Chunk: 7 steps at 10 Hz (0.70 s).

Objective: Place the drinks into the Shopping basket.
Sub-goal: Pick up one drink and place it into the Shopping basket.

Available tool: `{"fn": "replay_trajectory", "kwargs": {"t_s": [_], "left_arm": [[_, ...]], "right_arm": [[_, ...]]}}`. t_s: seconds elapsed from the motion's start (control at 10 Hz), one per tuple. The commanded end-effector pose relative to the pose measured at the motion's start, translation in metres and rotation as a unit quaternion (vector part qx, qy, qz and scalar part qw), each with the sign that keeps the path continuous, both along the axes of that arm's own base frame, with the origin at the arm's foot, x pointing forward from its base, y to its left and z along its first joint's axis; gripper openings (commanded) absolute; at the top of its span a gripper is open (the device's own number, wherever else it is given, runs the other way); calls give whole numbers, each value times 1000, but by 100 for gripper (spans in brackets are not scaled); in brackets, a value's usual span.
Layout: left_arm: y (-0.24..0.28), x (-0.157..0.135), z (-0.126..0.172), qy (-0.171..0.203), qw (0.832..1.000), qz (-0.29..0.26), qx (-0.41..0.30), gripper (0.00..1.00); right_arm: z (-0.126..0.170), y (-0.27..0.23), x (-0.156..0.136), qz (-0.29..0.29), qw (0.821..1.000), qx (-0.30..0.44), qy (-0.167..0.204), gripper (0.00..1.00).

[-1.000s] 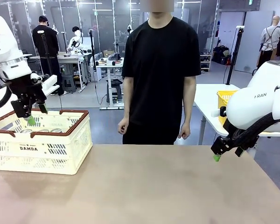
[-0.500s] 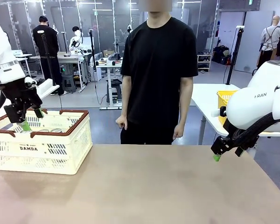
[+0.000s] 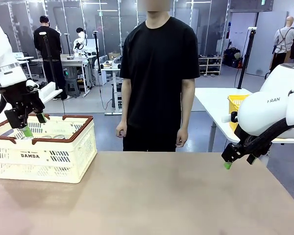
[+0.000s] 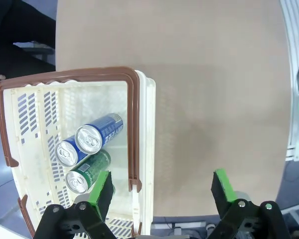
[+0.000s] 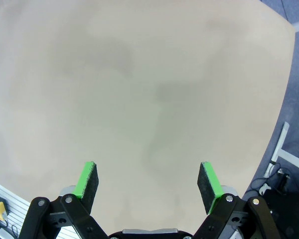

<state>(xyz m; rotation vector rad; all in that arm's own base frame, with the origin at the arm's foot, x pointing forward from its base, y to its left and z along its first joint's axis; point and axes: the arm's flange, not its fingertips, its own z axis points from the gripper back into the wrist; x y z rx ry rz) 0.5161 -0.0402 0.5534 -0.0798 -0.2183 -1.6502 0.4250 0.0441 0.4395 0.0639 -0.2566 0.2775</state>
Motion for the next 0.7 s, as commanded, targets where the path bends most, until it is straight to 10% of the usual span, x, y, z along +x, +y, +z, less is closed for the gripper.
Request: {"fn": "replay_trajectory", "kwargs": {"t_s": [0.0,0.6], "left_arm": [[1,3,2,-2,1000,1,1,100],[1,3,2,-2,1000,1,1,100]], "right_arm": [[0,-1,0,8,1000,3,-1,100],[0,-1,0,8,1000,3,-1,100]]}}
